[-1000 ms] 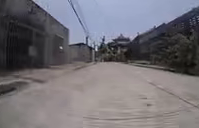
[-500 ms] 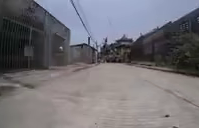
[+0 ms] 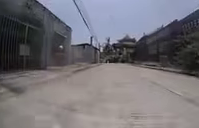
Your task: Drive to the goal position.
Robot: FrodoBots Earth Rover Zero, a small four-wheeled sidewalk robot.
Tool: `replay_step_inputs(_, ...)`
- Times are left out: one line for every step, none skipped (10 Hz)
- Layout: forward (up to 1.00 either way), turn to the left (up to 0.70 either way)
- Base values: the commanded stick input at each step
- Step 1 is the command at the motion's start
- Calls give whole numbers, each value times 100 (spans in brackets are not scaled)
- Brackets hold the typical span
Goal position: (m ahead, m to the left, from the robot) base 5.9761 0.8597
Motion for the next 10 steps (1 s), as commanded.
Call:
replay_step_inputs(100,0)
replay_step_inputs(100,0)
replay_step_inputs(100,0)
replay_step_inputs(100,0)
replay_step_inputs(100,0)
replay_step_inputs(100,0)
replay_step_inputs(100,-6)
replay_step_inputs(100,-29)
replay_step_inputs(100,-36)
replay_step_inputs(100,-35)
